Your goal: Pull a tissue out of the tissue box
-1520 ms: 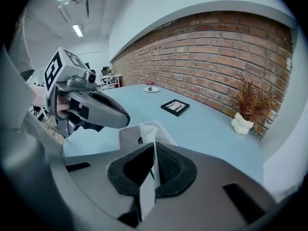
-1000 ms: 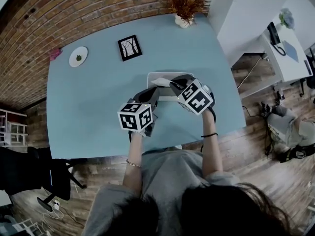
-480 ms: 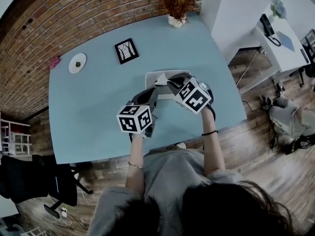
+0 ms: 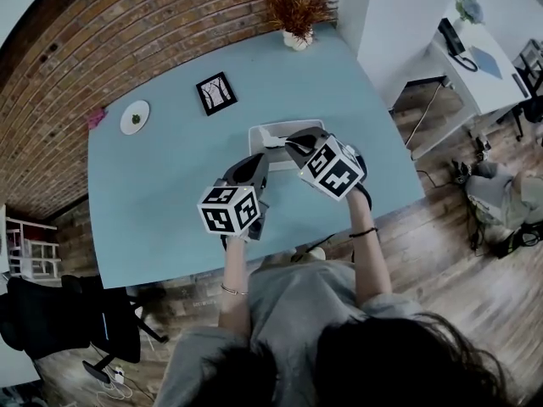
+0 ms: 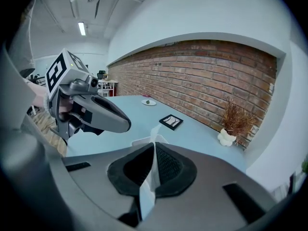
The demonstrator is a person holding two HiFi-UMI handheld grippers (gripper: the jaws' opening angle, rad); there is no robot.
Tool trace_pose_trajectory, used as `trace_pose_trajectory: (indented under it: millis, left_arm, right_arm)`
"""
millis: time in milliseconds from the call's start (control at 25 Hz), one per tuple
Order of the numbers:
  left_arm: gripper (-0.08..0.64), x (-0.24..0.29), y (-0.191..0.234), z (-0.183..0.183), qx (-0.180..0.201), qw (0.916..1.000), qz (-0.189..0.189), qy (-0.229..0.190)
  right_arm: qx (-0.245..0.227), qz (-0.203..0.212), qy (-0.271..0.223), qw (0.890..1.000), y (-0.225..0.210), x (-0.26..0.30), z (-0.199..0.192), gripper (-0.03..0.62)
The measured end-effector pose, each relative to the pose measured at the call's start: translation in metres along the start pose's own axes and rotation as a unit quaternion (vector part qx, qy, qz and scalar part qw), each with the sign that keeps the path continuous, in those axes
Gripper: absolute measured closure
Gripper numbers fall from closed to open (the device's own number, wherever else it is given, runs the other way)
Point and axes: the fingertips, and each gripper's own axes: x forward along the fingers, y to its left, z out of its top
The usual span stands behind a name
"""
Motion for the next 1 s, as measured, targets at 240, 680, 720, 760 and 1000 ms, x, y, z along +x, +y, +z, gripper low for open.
trace_pose_trajectory:
  millis: [240, 680, 720, 760, 1000]
  left_arm:
    - [0.557, -0.01, -0.013, 0.004, 0.013, 0.9999, -0.002, -0.01]
    - [0.557, -0.029, -0.03, -0.005, 0.015, 0.9996, 0.004, -0.024]
    - [0.557, -0.031, -0.031, -0.005, 0.016, 0.9995, 0.005, -0.027]
    - [0.557, -0.033, -0.033, -0.005, 0.017, 0.9994, 0.005, -0.029]
    - [0.557, -0.044, -0.042, -0.009, 0.029, 0.9989, 0.007, -0.036]
  right_arm:
    - [0.003, -0.015, -0.016, 1.0, 0.0, -0.016, 0.002, 0.591]
    - [0.005, -0.032, -0.058, 0.998, 0.005, -0.048, 0.007, 0.591]
    - [0.007, -0.033, -0.063, 0.997, 0.006, -0.052, 0.007, 0.591]
    - [0.01, -0.034, -0.068, 0.997, 0.007, -0.056, 0.007, 0.591]
    - [0.033, -0.045, -0.105, 0.993, 0.018, -0.078, -0.002, 0.591]
